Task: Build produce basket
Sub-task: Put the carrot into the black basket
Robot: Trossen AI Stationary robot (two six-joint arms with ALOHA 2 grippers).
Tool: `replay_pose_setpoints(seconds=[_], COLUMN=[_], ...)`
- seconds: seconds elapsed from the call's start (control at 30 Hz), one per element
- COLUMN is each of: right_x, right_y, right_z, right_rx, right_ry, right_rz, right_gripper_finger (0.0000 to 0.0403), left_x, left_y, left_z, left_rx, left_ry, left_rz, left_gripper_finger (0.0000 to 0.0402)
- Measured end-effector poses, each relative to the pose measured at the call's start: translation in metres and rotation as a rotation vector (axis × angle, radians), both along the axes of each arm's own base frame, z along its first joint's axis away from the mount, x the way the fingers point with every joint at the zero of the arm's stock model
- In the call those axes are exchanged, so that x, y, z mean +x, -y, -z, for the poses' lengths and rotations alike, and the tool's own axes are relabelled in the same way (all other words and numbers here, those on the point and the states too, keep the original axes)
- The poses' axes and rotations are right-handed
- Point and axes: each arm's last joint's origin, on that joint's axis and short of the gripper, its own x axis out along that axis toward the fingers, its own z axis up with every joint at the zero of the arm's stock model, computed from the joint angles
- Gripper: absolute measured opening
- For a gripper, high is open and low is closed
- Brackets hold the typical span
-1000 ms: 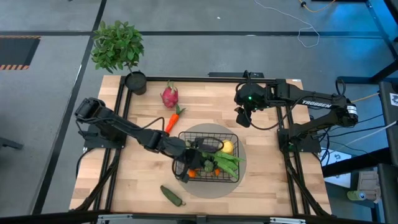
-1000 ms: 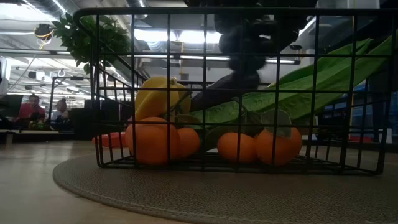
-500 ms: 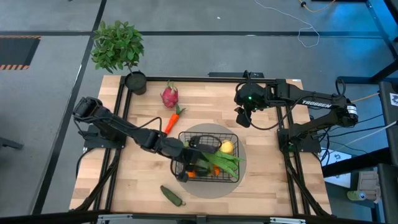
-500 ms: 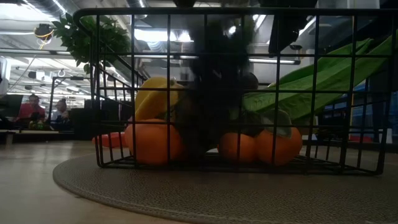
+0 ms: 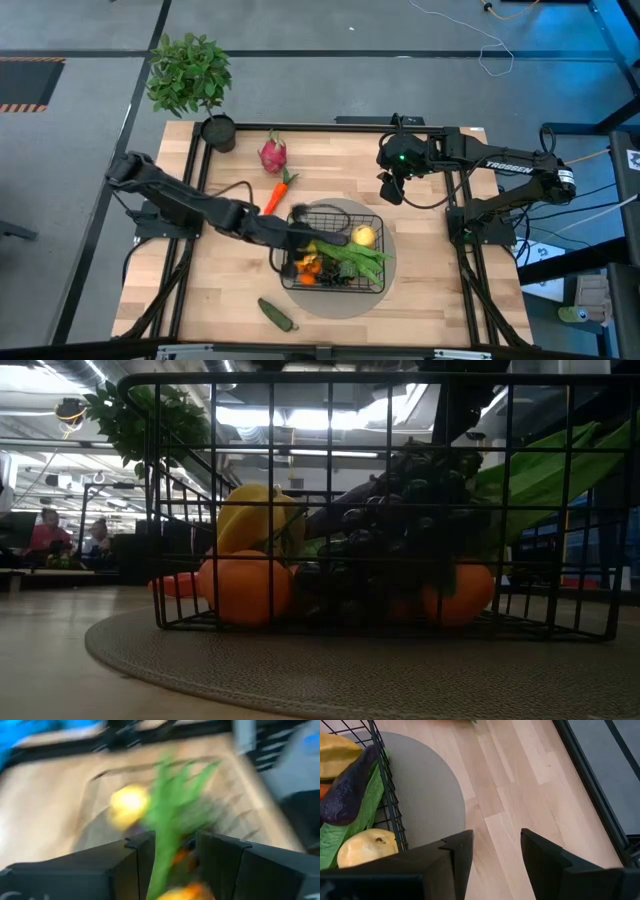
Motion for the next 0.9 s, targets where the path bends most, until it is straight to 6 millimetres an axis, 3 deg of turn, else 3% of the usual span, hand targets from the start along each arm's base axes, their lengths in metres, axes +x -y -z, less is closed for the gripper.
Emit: replay_pose_setpoints(seconds=[0.13, 0.2, 0.27, 0.43, 0.9], right_x=[0.000, 0.000, 0.000, 0.000, 0.000], right_y=[0.000, 0.000, 0.000, 0.000, 0.000], right_z=[0.000, 0.000, 0.000, 0.000, 0.000], right_rx=[0.000, 0.000, 0.000, -0.001, -0.020], right_ry=[0.000, 0.000, 0.000, 0.001, -0.007], right_rz=[0.000, 0.000, 0.000, 0.001, -0.028], right_gripper_finger=[0.0155, 0.0155, 0.0155, 0.0155, 0.0155], left_x=[-0.029, -0.046, -0.062, -0.089, -0.062], left_y=[-0.018, -0.034, -0.053, -0.094, -0.139], left_z=[-0.015, -0.021, -0.021, -0.010, 0.061], left_rx=[0.055, -0.044, -0.168, -0.221, -0.366], left_ry=[-0.065, -0.111, -0.181, -0.383, -0.643], left_rz=[-0.228, -0.375, -0.542, -0.849, -0.904], left_gripper_finger=[0.0131, 0.0131, 0.0131, 0.0131, 0.0178])
